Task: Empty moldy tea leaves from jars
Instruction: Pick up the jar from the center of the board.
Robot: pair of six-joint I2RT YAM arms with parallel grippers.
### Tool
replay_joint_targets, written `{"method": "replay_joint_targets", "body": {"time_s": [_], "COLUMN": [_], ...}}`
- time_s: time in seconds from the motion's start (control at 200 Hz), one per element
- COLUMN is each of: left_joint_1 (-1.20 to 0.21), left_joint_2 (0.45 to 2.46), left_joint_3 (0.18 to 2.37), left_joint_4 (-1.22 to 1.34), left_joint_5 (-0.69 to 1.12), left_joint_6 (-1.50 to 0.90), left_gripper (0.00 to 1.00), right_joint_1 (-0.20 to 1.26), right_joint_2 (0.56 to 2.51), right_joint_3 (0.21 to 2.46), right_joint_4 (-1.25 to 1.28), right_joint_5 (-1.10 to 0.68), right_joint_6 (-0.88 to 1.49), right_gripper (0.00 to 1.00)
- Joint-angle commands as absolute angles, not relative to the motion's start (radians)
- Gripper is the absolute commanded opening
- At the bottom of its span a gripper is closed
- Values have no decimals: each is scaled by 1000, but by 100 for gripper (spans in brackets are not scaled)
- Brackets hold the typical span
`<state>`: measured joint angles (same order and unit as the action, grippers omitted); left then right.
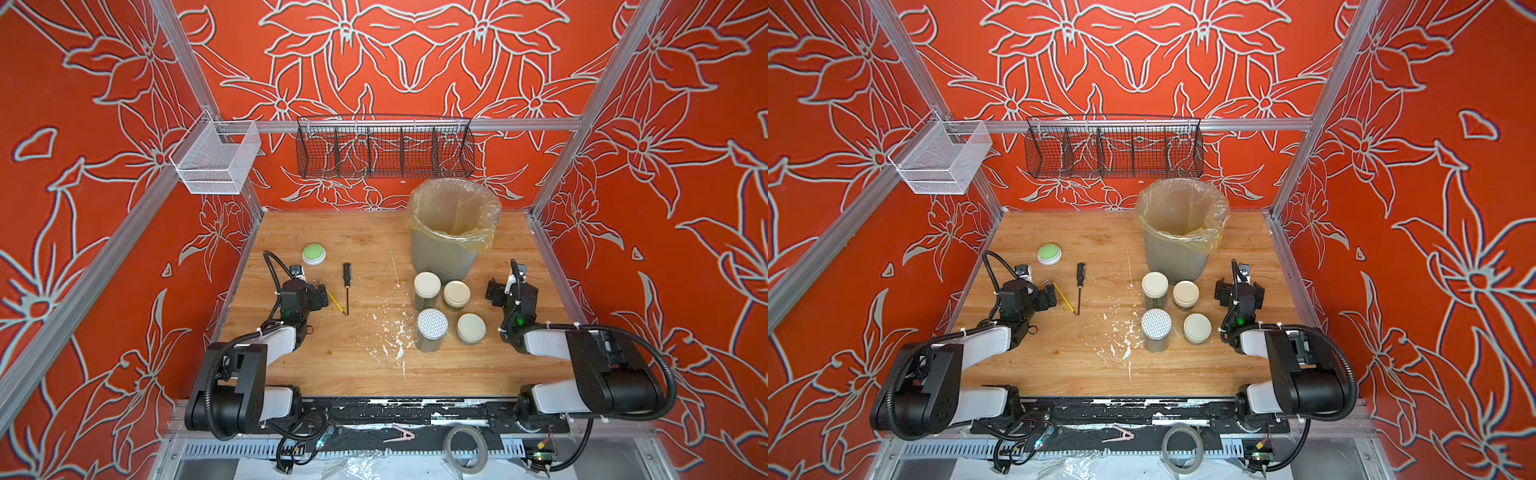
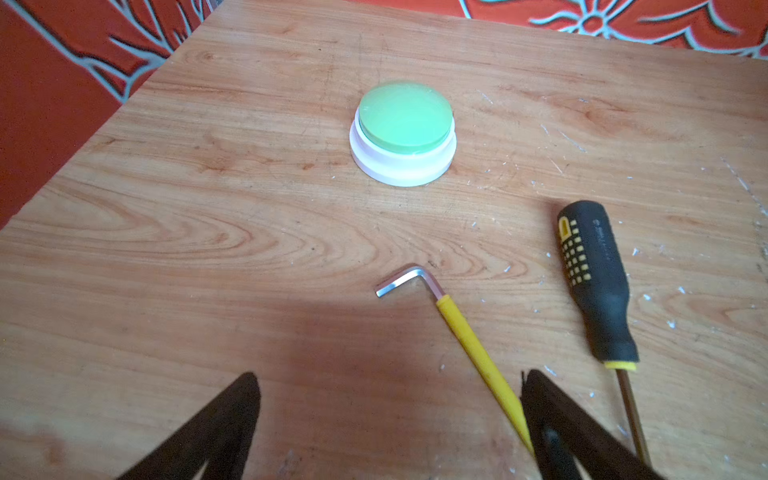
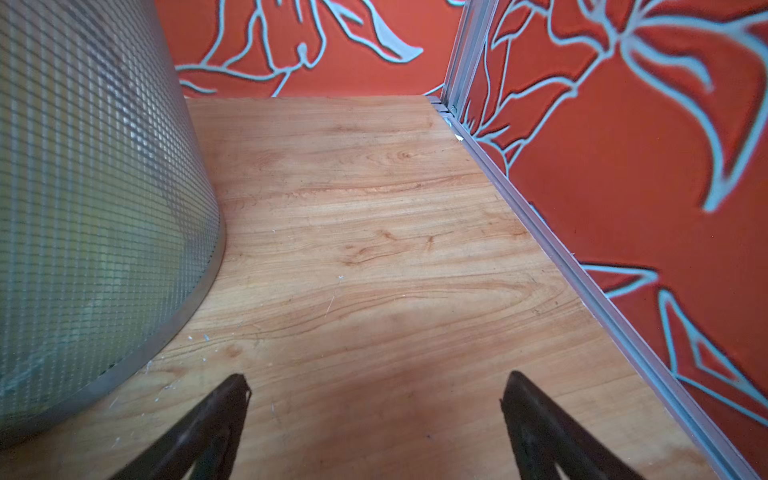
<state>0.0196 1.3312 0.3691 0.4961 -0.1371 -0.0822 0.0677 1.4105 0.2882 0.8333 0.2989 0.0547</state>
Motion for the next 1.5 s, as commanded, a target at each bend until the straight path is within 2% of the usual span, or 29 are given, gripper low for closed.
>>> {"method": "replay_joint_targets", "body": {"time_s": [0.0,0.736,0.946,0.996,1.091,1.251,1.366,1.491], "left_joint_1": [25,24,24,24,25,20,21,14], "left_joint_2": [1337,1335,1330,1302,1195,900,753,746], "left_joint_3": [388,388,385,404,466,475,592,753], "left_joint_4": [514,514,520,467,293,96,-175,-420], "left_joint_5": [-144,-146,-143,-150,-211,-249,-189,-1], "left_joint_6": [-74,-74,-72,-76,-104,-252,-447,-615], "left_gripper": [97,97,97,97,97,97,97,97], "right_joint_1": [75,74,76,77,74,71,71,73], "right_joint_2": [1407,1369,1303,1200,945,598,470,573], "right_joint_3": [302,280,181,200,293,387,539,739], "right_joint_4": [826,832,997,863,451,97,-187,-423], "right_joint_5": [314,318,305,349,410,406,217,-133], "right_joint_6": [42,50,23,47,114,247,374,465], "right_gripper": [97,97,97,98,98,98,98,97]}}
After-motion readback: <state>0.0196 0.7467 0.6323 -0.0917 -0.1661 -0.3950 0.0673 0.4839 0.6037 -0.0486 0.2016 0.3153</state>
